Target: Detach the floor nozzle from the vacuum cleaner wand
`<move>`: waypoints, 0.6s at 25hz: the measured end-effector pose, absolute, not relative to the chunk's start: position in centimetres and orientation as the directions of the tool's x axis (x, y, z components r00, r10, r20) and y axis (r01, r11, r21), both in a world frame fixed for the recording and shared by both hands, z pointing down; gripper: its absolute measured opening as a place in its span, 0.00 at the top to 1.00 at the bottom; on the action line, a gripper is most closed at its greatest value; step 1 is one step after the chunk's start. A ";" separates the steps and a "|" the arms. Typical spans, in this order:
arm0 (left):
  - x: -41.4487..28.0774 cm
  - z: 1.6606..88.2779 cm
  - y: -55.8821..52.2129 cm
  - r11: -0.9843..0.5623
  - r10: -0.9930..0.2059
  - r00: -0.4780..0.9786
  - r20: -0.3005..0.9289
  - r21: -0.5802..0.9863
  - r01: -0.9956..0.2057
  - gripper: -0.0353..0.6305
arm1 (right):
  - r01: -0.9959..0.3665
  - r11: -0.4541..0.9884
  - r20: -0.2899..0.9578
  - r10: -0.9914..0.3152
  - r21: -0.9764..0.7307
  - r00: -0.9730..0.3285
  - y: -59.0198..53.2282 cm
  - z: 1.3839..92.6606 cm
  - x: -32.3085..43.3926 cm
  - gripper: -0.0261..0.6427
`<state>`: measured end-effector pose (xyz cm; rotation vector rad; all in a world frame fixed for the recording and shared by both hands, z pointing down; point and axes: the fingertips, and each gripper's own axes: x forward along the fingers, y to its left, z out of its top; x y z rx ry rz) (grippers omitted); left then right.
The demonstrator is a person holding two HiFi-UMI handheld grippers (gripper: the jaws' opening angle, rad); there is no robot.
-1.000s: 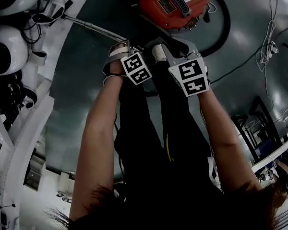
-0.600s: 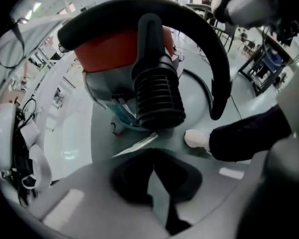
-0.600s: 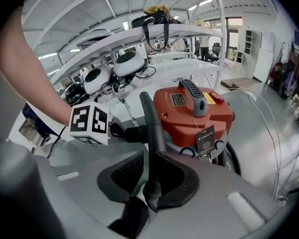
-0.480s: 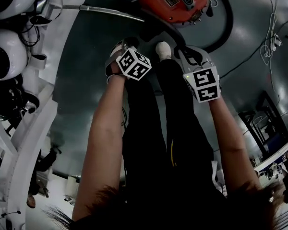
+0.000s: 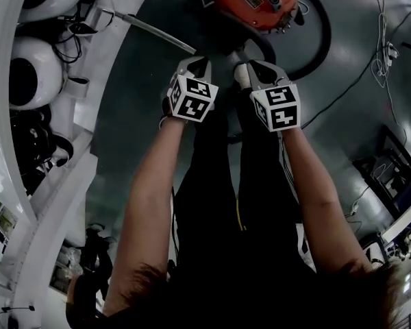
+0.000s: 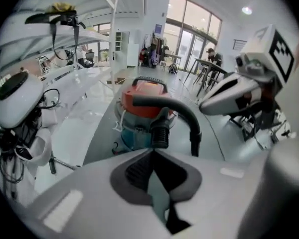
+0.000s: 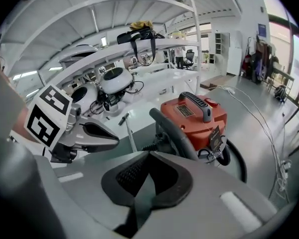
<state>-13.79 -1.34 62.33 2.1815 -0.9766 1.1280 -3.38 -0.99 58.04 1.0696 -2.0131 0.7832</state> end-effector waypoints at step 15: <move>-14.8 48.2 3.8 -0.483 -0.477 0.426 0.769 0.175 -0.858 0.93 | -0.931 0.285 0.788 -0.508 -0.227 -0.348 4.8 48.5 -2.2 0.96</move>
